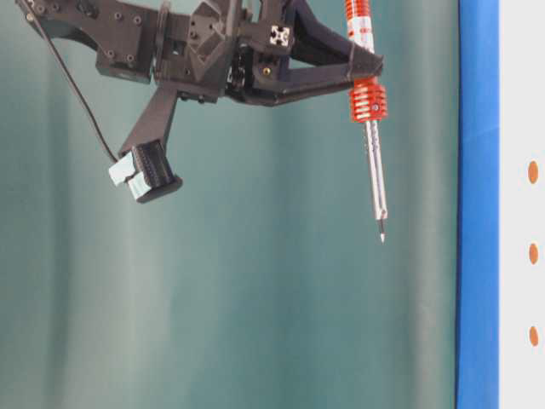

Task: Touch the tip of the soldering iron to the mark.
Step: 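Lift the iron tip and shift it right toward the middle dot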

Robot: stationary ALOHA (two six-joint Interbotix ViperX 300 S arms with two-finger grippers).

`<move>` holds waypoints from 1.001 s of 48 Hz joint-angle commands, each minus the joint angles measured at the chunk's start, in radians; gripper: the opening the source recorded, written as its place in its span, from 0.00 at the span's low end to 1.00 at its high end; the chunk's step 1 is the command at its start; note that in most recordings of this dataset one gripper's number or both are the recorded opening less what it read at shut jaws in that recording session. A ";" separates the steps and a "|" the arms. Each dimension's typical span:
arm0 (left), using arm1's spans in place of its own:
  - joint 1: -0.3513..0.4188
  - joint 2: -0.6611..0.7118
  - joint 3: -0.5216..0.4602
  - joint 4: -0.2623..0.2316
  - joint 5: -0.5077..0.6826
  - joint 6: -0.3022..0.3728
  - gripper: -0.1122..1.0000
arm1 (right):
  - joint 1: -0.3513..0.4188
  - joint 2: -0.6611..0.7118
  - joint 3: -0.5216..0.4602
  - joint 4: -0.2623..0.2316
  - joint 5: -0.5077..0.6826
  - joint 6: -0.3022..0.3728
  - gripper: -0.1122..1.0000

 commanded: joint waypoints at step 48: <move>-0.002 0.008 -0.011 0.003 -0.003 0.000 0.10 | -0.012 0.212 -0.009 0.003 -0.110 -0.011 0.16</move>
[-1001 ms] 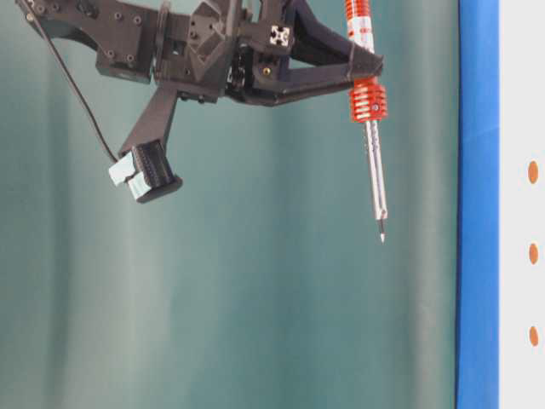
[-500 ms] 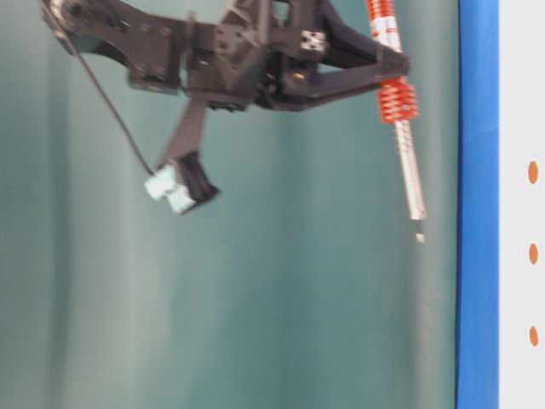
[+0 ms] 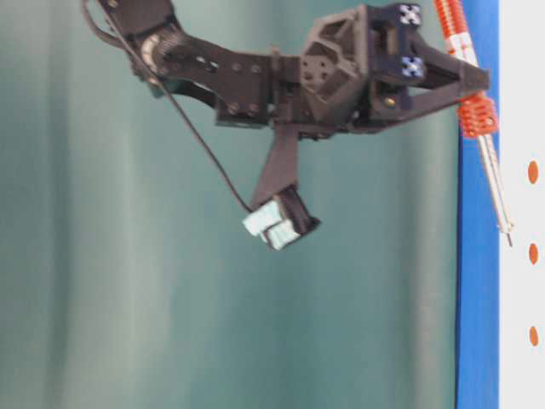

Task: Touch the tip of the soldering iron to the mark.
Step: 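Lift the iron tip and shift it right toward the middle dot, then lower the iron tip onto the middle red dot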

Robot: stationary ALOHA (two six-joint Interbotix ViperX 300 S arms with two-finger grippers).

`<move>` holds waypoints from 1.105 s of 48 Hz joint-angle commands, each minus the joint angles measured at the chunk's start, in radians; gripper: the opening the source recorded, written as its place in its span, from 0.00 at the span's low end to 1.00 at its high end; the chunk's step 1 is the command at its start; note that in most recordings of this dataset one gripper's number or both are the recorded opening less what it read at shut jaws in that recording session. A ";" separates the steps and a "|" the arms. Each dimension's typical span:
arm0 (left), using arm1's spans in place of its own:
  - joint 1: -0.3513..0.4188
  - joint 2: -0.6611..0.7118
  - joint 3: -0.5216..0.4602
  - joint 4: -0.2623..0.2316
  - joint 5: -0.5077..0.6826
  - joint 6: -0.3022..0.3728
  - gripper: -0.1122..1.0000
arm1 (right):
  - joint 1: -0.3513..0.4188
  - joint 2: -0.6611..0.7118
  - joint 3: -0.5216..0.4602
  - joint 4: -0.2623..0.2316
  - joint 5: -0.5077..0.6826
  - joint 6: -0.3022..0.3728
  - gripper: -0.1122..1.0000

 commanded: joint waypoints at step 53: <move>-0.002 0.008 -0.011 0.003 -0.005 0.000 0.10 | -0.012 0.023 -0.008 0.002 -0.021 -0.002 0.16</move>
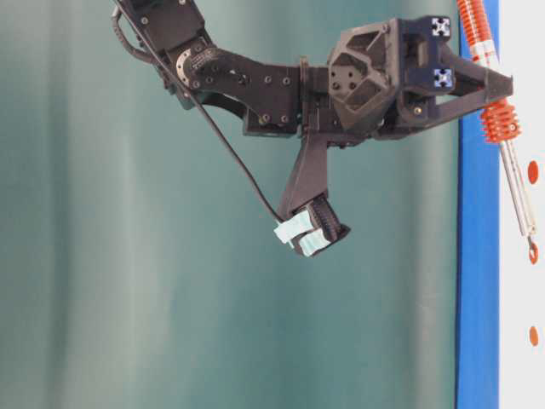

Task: Touch the tip of the soldering iron to the mark.
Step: 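Lower the iron tip onto the middle red dot, then lift the iron and move it right toward the right dot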

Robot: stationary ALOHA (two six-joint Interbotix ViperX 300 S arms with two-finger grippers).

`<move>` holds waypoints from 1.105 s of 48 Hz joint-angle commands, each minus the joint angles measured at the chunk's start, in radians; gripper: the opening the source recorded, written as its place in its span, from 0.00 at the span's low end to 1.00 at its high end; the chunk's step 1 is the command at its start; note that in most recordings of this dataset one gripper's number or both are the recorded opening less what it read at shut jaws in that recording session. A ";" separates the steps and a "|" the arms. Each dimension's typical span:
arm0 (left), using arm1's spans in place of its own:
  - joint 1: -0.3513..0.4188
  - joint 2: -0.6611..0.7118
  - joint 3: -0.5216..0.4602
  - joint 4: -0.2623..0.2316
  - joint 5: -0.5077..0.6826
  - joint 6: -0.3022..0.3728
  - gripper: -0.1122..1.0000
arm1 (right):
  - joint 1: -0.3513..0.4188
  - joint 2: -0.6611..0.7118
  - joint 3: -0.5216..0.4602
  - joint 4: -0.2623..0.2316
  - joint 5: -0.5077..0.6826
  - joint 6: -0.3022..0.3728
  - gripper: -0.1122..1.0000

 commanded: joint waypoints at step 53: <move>-0.002 0.008 -0.011 0.003 -0.005 -0.002 0.10 | 0.002 -0.041 -0.038 0.000 0.012 0.006 0.16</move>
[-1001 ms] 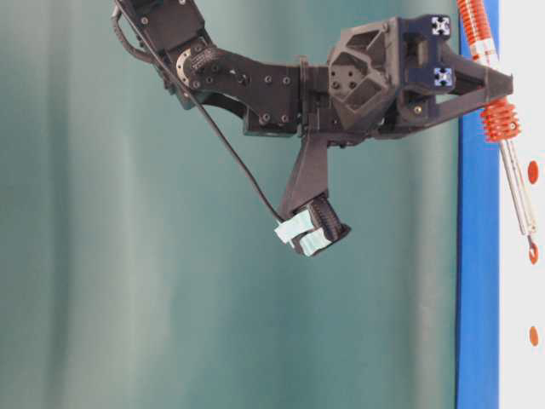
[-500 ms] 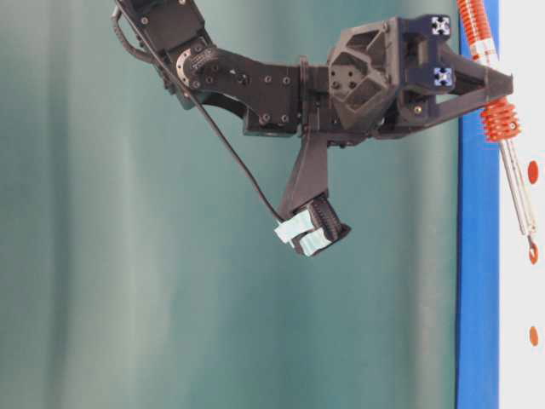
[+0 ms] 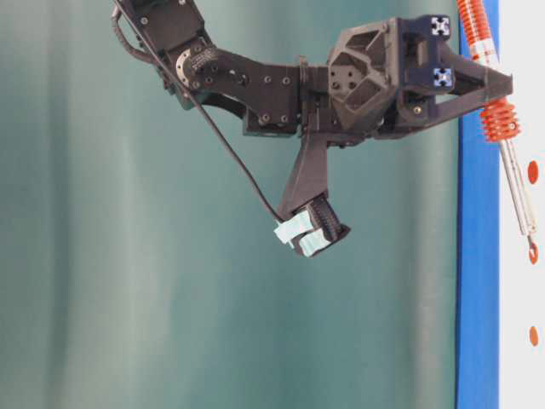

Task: Touch the tip of the soldering iron to the mark.
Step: 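Lift the iron and move it right toward the right dot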

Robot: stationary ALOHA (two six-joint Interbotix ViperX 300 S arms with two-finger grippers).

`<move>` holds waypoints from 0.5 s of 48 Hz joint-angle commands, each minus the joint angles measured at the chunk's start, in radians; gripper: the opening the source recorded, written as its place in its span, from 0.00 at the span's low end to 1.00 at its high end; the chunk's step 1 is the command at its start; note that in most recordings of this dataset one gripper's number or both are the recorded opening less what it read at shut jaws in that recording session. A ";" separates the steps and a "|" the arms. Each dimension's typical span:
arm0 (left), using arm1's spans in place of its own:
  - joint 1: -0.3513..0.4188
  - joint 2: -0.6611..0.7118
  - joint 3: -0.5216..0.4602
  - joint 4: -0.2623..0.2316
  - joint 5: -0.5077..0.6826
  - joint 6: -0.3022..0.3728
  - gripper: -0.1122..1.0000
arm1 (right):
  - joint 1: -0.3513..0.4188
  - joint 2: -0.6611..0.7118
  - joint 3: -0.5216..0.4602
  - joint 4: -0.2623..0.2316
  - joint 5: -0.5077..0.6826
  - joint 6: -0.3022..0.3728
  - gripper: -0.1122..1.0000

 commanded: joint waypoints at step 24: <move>-0.002 0.006 -0.011 0.002 0.006 -0.012 0.10 | 0.002 -0.178 -0.140 -0.034 0.127 0.005 0.16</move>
